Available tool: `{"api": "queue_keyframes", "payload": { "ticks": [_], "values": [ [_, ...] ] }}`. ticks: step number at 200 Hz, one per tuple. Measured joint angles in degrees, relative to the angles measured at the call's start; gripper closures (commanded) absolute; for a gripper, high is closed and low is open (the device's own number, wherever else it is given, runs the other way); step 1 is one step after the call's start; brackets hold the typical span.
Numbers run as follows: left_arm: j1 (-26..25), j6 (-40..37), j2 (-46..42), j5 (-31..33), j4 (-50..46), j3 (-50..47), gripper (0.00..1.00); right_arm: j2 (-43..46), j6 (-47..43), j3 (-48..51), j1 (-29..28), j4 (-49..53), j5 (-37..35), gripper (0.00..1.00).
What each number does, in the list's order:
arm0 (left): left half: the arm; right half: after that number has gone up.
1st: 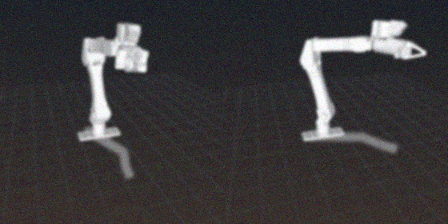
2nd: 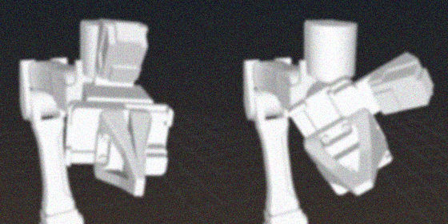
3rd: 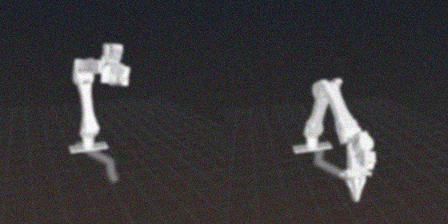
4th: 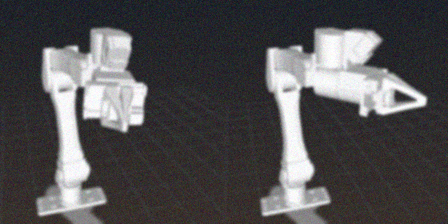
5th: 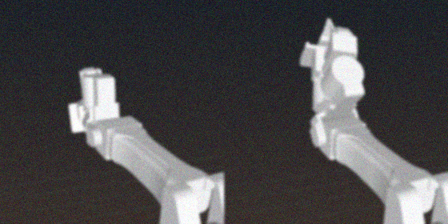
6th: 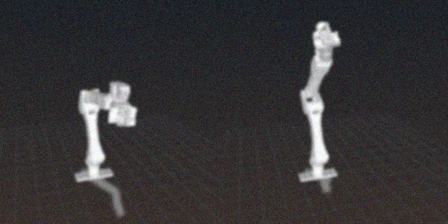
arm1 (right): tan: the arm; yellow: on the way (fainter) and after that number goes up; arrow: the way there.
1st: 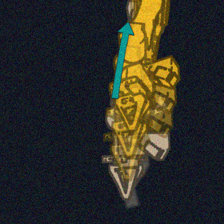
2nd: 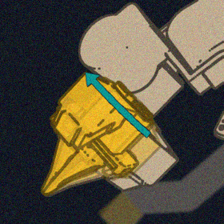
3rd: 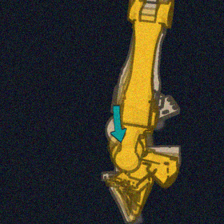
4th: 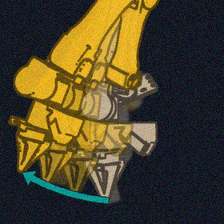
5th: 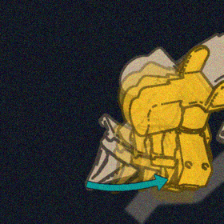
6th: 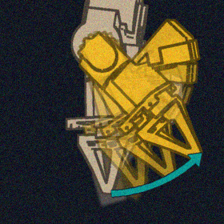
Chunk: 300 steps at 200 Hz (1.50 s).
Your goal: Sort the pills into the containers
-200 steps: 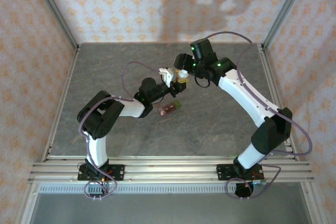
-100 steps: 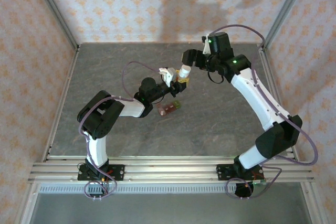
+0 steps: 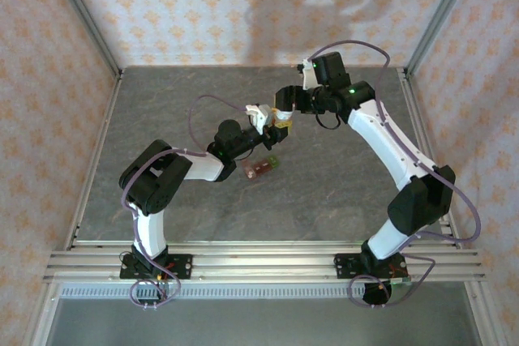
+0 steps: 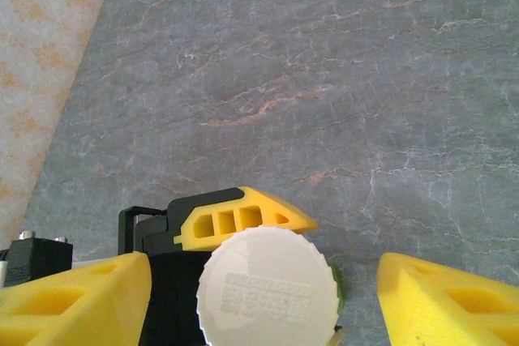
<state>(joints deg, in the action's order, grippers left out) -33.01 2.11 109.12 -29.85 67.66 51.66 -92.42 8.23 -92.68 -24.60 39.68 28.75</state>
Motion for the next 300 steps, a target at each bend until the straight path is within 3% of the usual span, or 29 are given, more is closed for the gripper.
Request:
{"api": "queue_keyframes", "payload": {
  "ticks": [107,153,189,234,266,300],
  "values": [
    [0.0,0.0,0.0,-0.2,-0.1,0.0,1.0,-2.4,1.3,-0.3,-0.3,0.5,1.0,0.57],
    [0.1,0.0,0.0,-0.2,-1.4,0.0,1.0,-1.1,12.2,2.4,-4.3,-2.6,-10.1,0.59],
    [0.1,0.0,0.0,-0.2,-1.4,0.0,1.0,0.5,20.4,5.2,-6.9,-5.9,-17.4,0.54],
    [0.0,0.0,0.0,-0.2,-0.7,0.0,1.0,0.5,22.6,2.8,-7.8,-4.2,-18.6,0.24],
    [0.0,0.0,0.0,-0.2,-0.2,0.0,1.0,1.6,22.4,1.2,-7.1,-3.9,-17.9,0.18],
    [0.0,0.0,0.0,-0.2,-0.1,0.0,1.0,4.2,19.9,0.9,-4.7,-3.4,-16.0,0.18]
  ]
}}
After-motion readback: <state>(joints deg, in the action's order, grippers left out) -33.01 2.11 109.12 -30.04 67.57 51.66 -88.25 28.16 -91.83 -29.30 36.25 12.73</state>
